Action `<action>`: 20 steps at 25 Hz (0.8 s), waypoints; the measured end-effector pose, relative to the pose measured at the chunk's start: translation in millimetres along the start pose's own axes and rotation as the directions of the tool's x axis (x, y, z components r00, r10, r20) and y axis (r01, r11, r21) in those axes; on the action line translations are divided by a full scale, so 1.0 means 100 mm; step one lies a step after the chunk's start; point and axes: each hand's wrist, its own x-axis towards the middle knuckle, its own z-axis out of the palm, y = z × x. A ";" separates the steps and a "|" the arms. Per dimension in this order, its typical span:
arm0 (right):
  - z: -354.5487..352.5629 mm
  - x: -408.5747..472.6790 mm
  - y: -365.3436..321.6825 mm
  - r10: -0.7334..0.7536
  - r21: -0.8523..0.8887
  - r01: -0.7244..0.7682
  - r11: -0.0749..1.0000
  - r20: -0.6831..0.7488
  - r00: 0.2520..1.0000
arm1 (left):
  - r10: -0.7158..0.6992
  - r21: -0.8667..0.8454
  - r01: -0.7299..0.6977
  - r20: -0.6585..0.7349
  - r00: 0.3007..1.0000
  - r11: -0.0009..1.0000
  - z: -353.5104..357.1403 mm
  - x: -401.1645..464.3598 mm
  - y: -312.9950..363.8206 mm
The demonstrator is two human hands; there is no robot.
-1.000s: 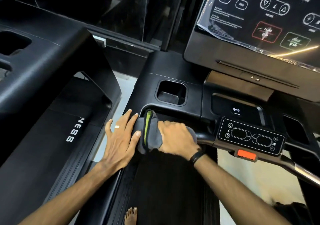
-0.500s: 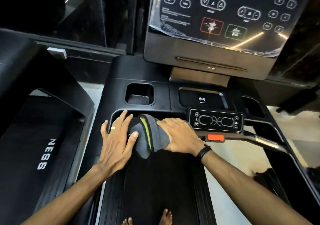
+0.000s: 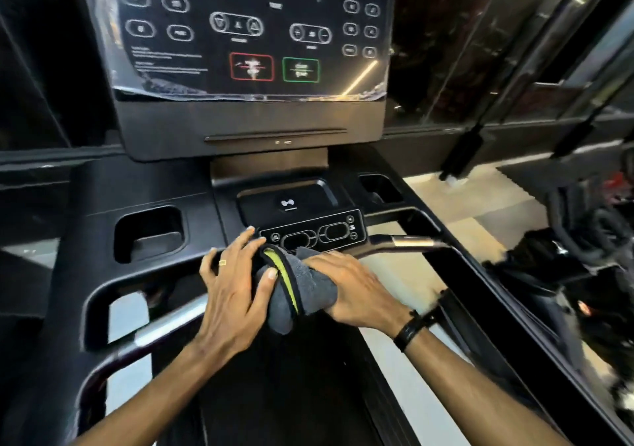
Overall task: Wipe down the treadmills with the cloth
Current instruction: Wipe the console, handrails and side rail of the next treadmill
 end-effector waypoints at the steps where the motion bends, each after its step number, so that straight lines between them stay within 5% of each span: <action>1: -0.10 -0.12 0.12 0.056 -0.005 -0.056 0.998 -0.035 0.998 | 0.037 -0.011 -0.037 0.023 0.999 0.999 0.12 0.06 0.10; 12: -0.82 -1.46 1.59 0.454 -0.024 -0.472 0.881 -0.236 0.859 | 0.302 -0.212 -0.256 0.228 0.925 0.943 1.64 0.46 1.26; 17: -1.14 -1.80 2.24 0.573 -0.206 -0.732 0.650 -0.500 0.650 | 0.234 -0.254 -0.138 0.401 0.886 0.957 2.42 0.56 1.72; 20: -1.18 -1.95 2.40 0.517 -0.244 -0.722 0.648 -0.556 0.651 | 0.034 -0.238 0.115 0.546 0.837 0.964 2.82 0.49 1.89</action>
